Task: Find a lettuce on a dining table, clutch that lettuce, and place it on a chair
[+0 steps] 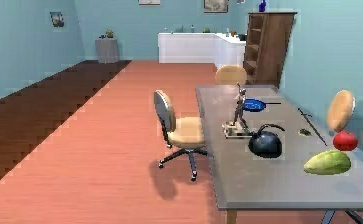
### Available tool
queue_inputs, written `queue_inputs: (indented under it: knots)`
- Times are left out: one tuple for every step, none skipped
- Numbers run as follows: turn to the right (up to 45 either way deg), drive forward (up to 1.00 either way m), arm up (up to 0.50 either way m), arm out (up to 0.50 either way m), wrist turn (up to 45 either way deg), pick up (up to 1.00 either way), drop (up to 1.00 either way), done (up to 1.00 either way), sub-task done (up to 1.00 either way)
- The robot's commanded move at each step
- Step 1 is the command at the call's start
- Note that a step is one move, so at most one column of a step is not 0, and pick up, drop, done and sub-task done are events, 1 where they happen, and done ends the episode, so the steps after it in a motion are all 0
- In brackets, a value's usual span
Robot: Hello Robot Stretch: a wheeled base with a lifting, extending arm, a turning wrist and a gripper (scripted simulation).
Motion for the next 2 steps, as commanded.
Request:
queue_inputs:
  knots:
    - [45.0,0.0,0.0,0.0,0.0,0.0,0.0,0.0,0.0]
    - [45.0,0.0,0.0,0.0,0.0,0.0,0.0,0.0,0.0]
